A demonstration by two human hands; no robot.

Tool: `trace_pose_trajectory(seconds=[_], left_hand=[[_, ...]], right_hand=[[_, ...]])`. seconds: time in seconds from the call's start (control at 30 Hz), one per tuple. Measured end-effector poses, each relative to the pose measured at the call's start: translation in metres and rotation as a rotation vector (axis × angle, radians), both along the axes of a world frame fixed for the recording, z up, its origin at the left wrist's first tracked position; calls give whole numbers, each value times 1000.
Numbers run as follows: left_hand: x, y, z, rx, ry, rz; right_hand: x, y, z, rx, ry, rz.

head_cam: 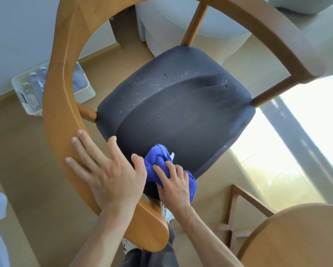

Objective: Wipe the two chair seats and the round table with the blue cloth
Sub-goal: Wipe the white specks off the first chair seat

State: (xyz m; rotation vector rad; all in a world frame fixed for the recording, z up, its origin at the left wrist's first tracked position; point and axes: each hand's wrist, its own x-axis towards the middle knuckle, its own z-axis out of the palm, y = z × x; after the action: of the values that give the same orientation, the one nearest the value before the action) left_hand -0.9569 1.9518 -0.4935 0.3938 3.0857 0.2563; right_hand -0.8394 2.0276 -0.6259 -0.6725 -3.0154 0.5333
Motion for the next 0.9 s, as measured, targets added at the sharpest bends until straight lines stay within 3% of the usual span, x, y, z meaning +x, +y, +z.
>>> trace_pose_trajectory(seconds=[0.23, 0.53, 0.9], left_hand=[[-1, -1, -1, -4, 11, 14], [-1, -1, -2, -8, 8, 30], [-1, 1, -4, 1, 44, 41]], right_hand=[[16, 11, -12, 18, 46, 212], [30, 79, -23, 90, 197, -6], [31, 197, -20, 64, 162, -271]])
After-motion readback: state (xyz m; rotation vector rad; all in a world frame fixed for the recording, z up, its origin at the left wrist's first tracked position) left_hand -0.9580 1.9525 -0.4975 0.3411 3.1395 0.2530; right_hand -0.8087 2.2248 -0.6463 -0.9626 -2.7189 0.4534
